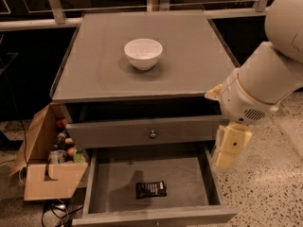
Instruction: Pick rxbar chocolate from middle drawer and place on counter
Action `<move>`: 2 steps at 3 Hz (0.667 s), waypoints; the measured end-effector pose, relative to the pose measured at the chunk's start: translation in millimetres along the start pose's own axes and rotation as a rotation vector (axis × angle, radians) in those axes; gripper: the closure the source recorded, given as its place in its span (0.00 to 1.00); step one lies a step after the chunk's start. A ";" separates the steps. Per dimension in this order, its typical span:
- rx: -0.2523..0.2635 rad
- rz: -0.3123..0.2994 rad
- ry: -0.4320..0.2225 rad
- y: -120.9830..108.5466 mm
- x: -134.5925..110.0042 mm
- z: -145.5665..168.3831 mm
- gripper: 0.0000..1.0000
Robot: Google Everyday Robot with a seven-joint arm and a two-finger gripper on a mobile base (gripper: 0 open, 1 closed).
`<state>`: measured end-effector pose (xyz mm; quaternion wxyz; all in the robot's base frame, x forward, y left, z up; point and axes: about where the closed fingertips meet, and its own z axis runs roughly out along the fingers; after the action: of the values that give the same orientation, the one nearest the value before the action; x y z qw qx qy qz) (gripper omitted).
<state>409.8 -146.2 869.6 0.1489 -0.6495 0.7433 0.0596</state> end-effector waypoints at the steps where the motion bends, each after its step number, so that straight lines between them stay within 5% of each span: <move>1: -0.031 -0.006 -0.029 9.1 1.5 63.1 0.00; 2: -0.029 -0.006 -0.030 9.0 1.4 63.7 0.00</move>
Offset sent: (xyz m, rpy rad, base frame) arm 0.0066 0.0273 -0.0995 0.0402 0.0312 0.0454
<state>410.0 -128.2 807.9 0.1508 -0.6526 0.7382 0.0797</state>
